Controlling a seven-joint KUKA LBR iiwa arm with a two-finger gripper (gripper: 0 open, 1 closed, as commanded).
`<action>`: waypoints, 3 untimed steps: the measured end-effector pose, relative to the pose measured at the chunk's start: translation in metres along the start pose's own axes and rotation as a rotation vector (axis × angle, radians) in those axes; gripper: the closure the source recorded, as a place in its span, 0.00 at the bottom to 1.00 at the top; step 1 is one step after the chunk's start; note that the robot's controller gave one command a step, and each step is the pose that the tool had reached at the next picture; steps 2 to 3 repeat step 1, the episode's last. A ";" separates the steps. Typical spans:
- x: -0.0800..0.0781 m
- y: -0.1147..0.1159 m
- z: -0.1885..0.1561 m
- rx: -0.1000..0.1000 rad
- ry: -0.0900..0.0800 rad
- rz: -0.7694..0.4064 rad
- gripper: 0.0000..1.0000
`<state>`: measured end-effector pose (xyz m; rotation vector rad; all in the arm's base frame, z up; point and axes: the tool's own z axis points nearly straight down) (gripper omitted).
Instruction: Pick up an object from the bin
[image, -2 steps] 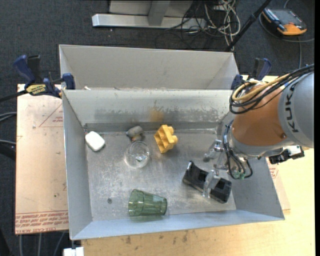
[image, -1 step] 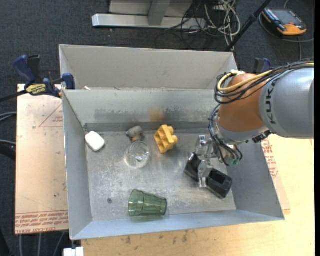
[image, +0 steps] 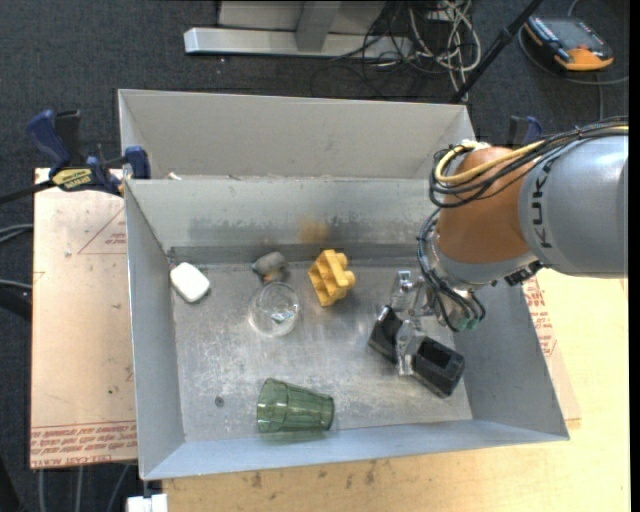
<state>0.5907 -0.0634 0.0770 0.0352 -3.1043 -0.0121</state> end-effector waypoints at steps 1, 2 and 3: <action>0.010 -0.001 -0.023 0.004 -0.023 -0.007 1.00; 0.010 -0.001 -0.023 0.004 -0.023 -0.007 1.00; 0.010 -0.001 -0.023 0.004 -0.023 -0.007 1.00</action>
Offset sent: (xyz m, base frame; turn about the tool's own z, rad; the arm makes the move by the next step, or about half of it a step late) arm -0.0344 -0.0139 0.1304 0.0291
